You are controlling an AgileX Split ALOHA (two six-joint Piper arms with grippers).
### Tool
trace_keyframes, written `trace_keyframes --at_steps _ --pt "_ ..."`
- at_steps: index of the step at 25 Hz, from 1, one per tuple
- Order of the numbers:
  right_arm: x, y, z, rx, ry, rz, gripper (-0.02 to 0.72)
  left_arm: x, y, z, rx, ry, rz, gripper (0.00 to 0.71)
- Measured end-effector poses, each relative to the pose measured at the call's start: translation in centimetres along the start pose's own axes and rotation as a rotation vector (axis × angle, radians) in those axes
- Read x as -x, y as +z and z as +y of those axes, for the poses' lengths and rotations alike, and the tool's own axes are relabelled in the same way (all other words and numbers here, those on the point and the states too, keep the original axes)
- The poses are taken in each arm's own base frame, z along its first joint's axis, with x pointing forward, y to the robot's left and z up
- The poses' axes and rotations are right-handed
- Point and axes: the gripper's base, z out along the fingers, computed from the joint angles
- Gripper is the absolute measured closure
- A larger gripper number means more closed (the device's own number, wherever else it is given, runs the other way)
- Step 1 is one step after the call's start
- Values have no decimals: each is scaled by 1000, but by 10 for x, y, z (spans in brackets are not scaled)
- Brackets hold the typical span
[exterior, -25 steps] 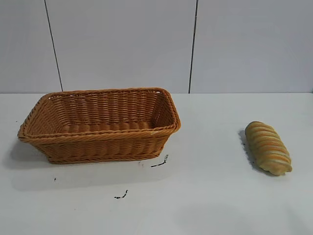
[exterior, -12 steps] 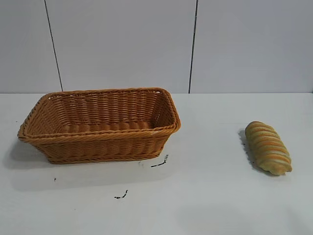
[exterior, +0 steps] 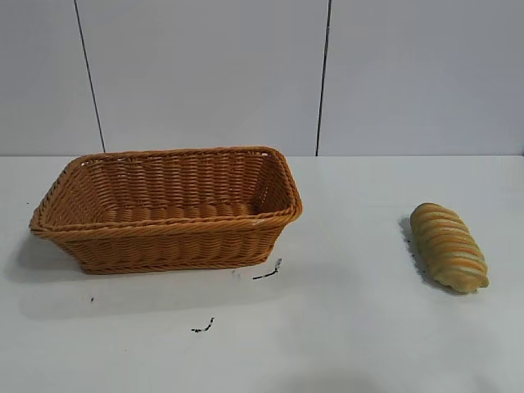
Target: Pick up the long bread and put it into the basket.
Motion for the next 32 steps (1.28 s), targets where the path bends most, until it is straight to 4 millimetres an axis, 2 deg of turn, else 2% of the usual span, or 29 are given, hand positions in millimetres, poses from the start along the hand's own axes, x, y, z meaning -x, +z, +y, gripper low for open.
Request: trace_keyframes --at_steps 3,7,13,18,22,32 --pt "33 36 -1 -3 -7 90 14 0 0 0 0 0 0 18" --pt "67 79 -2 0 -25 165 14 0 0 0 0 0 0 18" --pt "99 141 -3 6 -35 265 14 0 0 0 0 0 0 18" --pt "106 178 10 28 -64 326 14 0 0 0 0 0 0 18" --pt "105 190 16 35 -59 336 14 0 0 0 0 0 0 18" --pt "87 258 13 5 -46 414 14 0 0 0 0 0 0 18"
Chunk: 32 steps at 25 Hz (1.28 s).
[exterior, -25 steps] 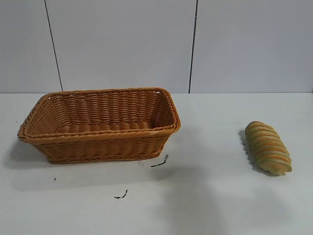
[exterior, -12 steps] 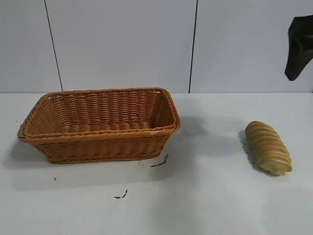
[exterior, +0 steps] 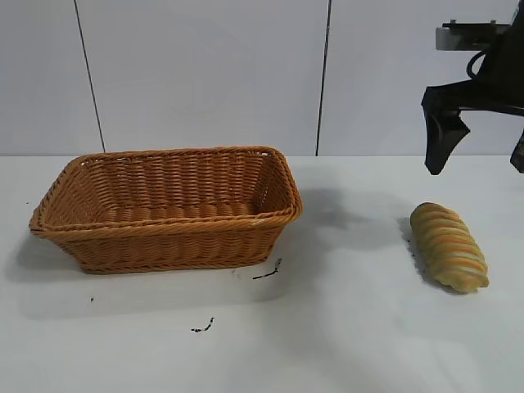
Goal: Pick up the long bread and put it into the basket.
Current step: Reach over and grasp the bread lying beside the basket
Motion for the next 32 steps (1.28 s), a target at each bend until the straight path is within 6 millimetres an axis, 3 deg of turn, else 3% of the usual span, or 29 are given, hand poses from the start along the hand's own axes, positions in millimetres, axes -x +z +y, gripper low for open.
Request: trace_keyframes --at_steps 9,20,22,25,27,32 --pt "-3 48 -1 9 20 93 14 0 0 0 0 0 0 18" --pt "-3 63 -1 9 20 97 27 0 0 0 0 0 0 18" --pt "-3 63 -1 9 20 97 135 0 0 0 0 0 0 18" --pt "-3 62 -1 9 20 96 432 0 0 0 0 0 0 18" --pt "-2 59 -1 9 20 86 575 0 0 0 0 0 0 18" --pt "8 20 -3 -7 -3 10 585 0 0 0 0 0 0 18"
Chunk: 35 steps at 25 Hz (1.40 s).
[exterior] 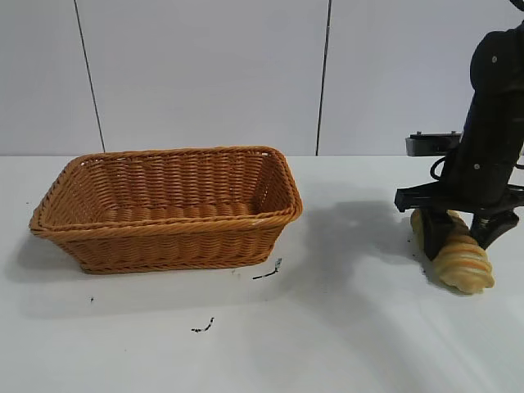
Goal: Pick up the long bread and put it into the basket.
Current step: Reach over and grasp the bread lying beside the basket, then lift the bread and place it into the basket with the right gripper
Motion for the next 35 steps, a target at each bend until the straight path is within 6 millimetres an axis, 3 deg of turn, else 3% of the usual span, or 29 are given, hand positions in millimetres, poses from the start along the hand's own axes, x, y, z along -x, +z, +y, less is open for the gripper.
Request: trace_keyframes --at_steps 3,4,5,6,8,11,17,21,30,35 --pt "12 -45 -1 -3 -10 -75 585 0 0 0 0 0 0 18" --pt "15 -57 0 -5 -17 -90 585 0 0 0 0 0 0 18" --pt "15 -57 0 -5 -17 -90 585 0 0 0 0 0 0 18" --pt "21 -73 3 -5 -32 -120 585 0 0 0 0 0 0 18" --pt "34 -105 17 -1 -72 -171 585 0 0 0 0 0 0 18" --pt "49 -125 34 2 -124 -220 586 0 0 0 0 0 0 18" --pt "81 -125 69 12 -236 -229 598 0 0 0 0 0 0 18" --pt "93 -122 104 39 -349 -261 598 0 0 0 0 0 0 18" --pt "77 -121 209 94 -840 -394 607 0 0 0 0 0 0 18" --pt "64 -127 252 52 -1214 -510 607 0 0 0 0 0 0 18"
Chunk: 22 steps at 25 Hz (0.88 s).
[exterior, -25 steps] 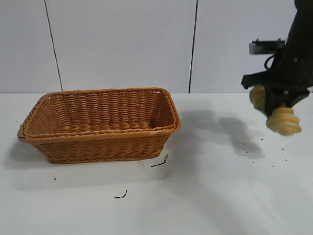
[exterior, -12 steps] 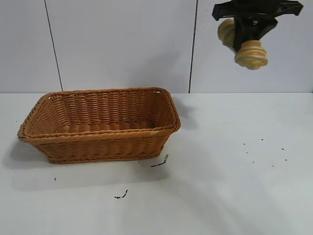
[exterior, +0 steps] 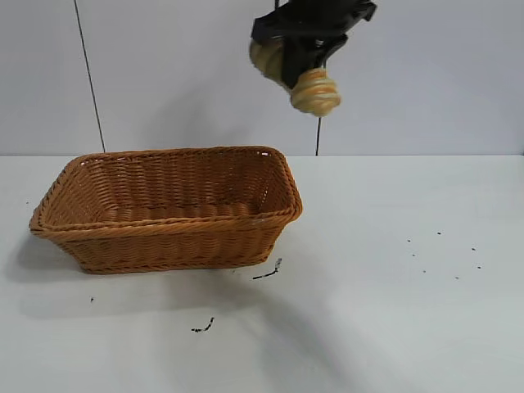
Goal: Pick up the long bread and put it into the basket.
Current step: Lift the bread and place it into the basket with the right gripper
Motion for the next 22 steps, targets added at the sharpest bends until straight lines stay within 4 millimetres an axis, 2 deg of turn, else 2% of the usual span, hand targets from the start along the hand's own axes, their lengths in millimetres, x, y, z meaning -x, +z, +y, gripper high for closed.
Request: trace_keyframes --at_steps 3,8,15,19,22 --pt "11 10 12 3 -209 -25 607 0 0 0 0 0 0 18" --pt "7 44 24 47 -419 -1 607 0 0 0 0 0 0 18" --pt "-9 101 45 150 -432 23 607 0 0 0 0 0 0 18" --pt "-12 110 49 171 -422 26 603 0 0 0 0 0 0 18" --pt "-11 110 50 177 -409 12 539 0 0 0 0 0 0 18"
